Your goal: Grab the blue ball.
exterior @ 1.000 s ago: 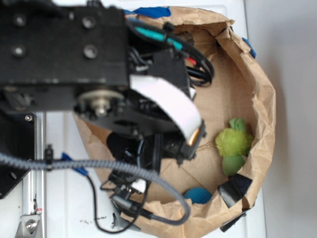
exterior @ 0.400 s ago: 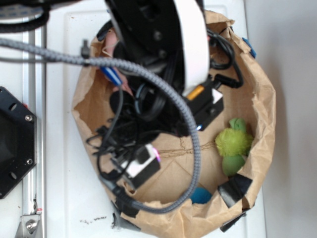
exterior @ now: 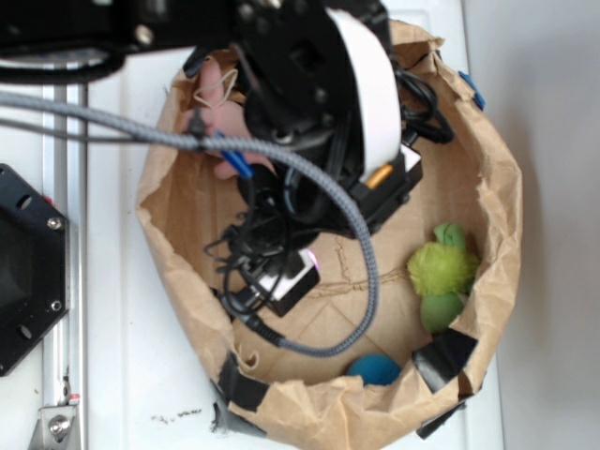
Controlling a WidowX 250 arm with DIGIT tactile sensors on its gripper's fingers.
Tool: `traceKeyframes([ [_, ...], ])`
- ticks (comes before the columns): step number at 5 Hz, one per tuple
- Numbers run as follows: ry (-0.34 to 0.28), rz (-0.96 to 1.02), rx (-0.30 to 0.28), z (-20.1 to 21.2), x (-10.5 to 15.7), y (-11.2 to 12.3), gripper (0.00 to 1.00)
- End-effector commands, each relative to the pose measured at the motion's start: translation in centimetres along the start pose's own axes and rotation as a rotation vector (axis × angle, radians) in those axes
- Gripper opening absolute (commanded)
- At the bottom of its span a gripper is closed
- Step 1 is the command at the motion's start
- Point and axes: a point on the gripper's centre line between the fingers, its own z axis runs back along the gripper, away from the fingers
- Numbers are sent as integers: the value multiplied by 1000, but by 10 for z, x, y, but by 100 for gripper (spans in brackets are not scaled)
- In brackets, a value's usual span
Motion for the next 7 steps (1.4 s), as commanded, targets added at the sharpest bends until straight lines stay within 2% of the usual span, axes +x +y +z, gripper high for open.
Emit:
traceKeyframes([
  [1,38,-35,-24,-32,-5,5,100],
  [2,48,-101,-26,-46,7,-2,100],
  [3,40,-222,-62,-56,17,-17,100],
  [4,26,-202,-45,-51,19,-27,100],
  [7,26,-202,-45,-51,19,-27,100],
])
